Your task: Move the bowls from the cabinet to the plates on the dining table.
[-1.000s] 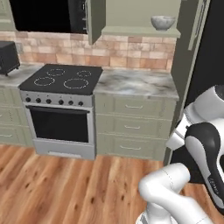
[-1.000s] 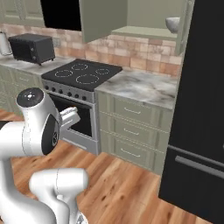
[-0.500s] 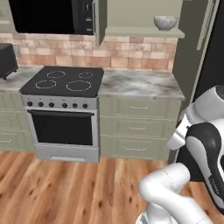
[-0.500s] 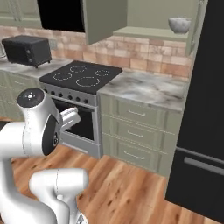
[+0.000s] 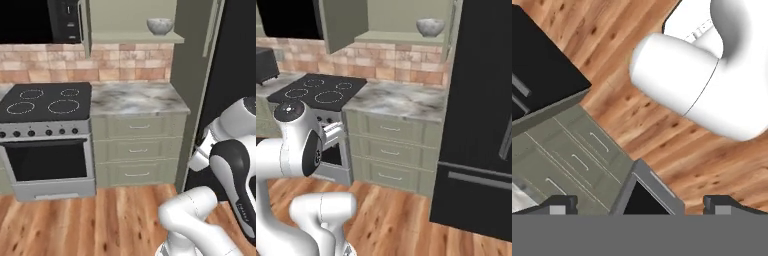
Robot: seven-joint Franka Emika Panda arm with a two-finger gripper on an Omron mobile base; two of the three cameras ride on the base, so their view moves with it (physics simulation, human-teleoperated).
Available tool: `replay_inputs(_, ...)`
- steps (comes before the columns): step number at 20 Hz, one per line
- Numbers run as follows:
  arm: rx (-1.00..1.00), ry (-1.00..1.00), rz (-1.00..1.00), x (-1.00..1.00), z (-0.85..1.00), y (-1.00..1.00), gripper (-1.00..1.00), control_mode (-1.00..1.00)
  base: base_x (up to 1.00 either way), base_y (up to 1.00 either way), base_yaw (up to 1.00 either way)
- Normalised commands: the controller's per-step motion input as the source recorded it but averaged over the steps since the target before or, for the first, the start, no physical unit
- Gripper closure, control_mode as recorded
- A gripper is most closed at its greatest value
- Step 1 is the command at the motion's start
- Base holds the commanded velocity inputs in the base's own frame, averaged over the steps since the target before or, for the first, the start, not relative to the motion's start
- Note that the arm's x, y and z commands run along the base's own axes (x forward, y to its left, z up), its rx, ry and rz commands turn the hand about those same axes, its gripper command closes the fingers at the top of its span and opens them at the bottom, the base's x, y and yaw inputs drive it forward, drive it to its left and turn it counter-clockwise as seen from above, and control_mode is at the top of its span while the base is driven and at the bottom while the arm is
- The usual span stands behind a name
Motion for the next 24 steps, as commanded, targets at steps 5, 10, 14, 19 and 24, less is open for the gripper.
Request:
replay_inputs(5, 0.00, 0.00, 0.00, 0.00, 0.00, 0.00, -1.00, 1.00, 0.12, 0.00, -0.48)
replay_inputs(10, 0.00, 0.00, 0.00, 0.00, 0.00, 0.00, -1.00, 1.00, 0.37, 0.19, -0.32)
replay_inputs(14, 0.00, 0.00, 0.00, 0.00, 0.00, 0.00, -1.00, 1.00, 0.52, 0.35, -0.20)
replay_inputs(19, 0.00, 0.00, 0.00, 0.00, 0.00, 0.00, -1.00, 1.00, 0.50, 0.62, -0.14)
replay_inputs(24, 0.00, 0.00, 0.00, 0.00, 0.00, 0.00, -1.00, 1.00, 0.15, 0.86, -0.09)
